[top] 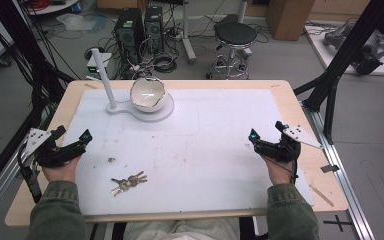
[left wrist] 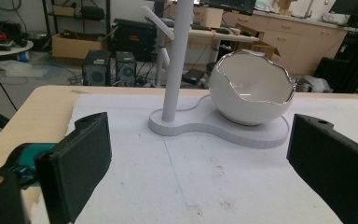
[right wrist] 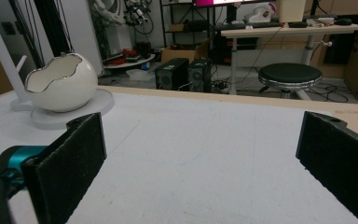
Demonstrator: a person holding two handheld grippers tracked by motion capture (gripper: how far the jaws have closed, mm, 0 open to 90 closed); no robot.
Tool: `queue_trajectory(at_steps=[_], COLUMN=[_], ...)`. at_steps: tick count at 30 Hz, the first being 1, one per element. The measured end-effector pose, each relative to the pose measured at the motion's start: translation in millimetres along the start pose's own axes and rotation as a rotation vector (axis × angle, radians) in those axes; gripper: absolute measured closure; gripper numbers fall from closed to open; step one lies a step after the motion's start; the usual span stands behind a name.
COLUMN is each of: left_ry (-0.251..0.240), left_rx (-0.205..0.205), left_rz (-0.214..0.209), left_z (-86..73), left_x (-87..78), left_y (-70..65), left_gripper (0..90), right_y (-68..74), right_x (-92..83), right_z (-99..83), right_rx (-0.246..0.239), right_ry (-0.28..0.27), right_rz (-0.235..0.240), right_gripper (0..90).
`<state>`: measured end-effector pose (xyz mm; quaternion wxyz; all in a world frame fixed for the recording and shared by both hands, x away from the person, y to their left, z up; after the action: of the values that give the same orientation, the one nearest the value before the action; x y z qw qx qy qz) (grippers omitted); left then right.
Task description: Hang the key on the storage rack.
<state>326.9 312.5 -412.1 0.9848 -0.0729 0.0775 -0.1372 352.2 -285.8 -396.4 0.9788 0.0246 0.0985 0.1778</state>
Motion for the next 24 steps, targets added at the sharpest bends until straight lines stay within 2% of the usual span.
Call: queue_trajectory(at_steps=[5,11,17,18,19,20,21,22,23,24], left_ry=[0.006,0.008,0.034,0.041,0.041,0.056,0.056,0.071,0.071,0.092], left_rx=[-0.004,-0.009,-0.001,0.018,0.018,0.041,0.041,0.068,0.068,0.096], left_rz=[0.000,-0.031,-0.050,-0.058,-0.058,-0.078,-0.078,-0.086,-0.086,-0.101], left_z=[0.3,0.4,1.6,3.3,3.3,4.3,4.3,4.1,4.1,3.3], left_x=[-0.5,-0.1,1.9,3.1,3.1,4.7,4.7,6.8,6.8,9.5], left_y=[0.6,-1.1,-5.7,-10.2,-10.2,-16.5,-16.5,-22.2,-22.2,-28.7], left_gripper=[6.8,6.9,6.8,6.9,6.9,6.8,6.9,6.9,6.9,6.9], right_y=[-0.5,0.0,2.6,2.7,2.7,2.5,2.5,2.7,2.6,2.9], right_x=[-0.3,2.4,4.1,4.4,4.4,4.6,4.6,4.8,5.1,5.3], right_z=[-0.3,-2.6,-3.8,-4.0,-4.0,-4.2,-4.2,-4.5,-4.5,-4.6], right_rx=[-0.001,0.012,-0.011,-0.010,-0.010,-0.011,-0.011,-0.009,-0.011,-0.010], right_ry=[0.001,0.017,0.026,0.026,0.026,0.027,0.027,0.029,0.029,0.030], right_rz=[-0.003,0.003,0.010,0.014,0.014,0.015,0.015,0.018,0.017,0.019], right_gripper=[0.4,0.4,0.4,0.4,0.4,0.5,0.5,0.4,0.4,0.5])
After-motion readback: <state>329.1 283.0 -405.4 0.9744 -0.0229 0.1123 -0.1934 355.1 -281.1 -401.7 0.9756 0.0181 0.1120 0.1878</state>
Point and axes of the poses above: each handheld gripper's, and its own axes: x roughly forward along the jaws, z roughly out of its top, y roughly to its left, the point moved 3 cm from there along x, roughly forward along the jaws, and after that the axes turned 2 degrees about -z, right-handed, at the moved point
